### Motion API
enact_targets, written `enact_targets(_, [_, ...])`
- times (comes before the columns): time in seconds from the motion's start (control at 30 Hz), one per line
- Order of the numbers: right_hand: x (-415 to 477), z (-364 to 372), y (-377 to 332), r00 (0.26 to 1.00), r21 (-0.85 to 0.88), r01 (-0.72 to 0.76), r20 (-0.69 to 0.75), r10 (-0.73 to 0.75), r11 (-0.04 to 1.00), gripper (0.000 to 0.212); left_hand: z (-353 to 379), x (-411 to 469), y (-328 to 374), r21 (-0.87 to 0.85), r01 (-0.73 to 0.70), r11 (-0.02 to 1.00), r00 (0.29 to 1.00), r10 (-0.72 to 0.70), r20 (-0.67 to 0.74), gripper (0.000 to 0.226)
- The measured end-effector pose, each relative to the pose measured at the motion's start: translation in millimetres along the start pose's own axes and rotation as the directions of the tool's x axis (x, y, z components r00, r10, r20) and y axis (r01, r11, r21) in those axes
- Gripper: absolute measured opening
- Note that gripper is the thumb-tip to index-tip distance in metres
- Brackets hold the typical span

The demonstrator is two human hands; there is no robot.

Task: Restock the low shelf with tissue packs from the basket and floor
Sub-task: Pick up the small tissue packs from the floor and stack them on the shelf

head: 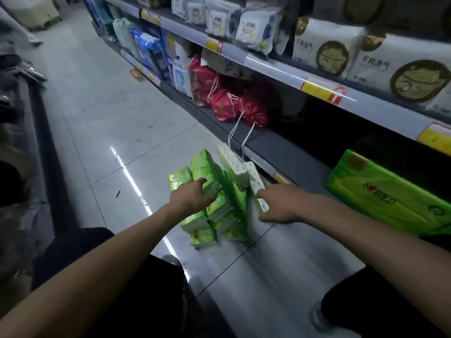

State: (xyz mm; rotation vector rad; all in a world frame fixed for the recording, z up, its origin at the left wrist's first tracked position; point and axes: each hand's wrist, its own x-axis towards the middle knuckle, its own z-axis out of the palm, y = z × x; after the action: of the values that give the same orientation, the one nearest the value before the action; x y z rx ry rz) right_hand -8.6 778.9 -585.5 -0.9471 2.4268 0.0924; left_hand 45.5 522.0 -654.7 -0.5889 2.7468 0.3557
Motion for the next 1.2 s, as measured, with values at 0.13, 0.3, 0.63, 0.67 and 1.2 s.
enact_targets(0.13, [17,19,-3,0.995,-0.117,-0.001,0.099,0.013,0.993,0.043,35,43,-5,-0.139,0.139,0.981,0.99,-0.136,0.025,0.084])
enact_targets(0.3, [33,37,14,0.994,-0.168,0.029,0.113,-0.01,0.985,0.042,62,83,-4,-0.162,0.195,0.967,0.979,-0.202,-0.023,0.07])
enact_targets(0.63, [61,39,39,0.999,-0.172,-0.004,0.048,0.013,0.985,0.043,87,155,15,-0.226,0.443,0.868,0.896,-0.439,0.068,0.12])
enact_targets(0.67, [63,38,41,0.999,-0.165,-0.009,0.051,0.017,0.986,0.043,89,159,16,-0.24,0.462,0.854,0.886,-0.456,0.083,0.121])
enact_targets(1.2, [61,10,23,0.999,-0.152,-0.023,-0.041,0.017,0.988,0.051,-13,83,-8,-0.896,0.442,-0.037,0.832,-0.357,0.425,0.048])
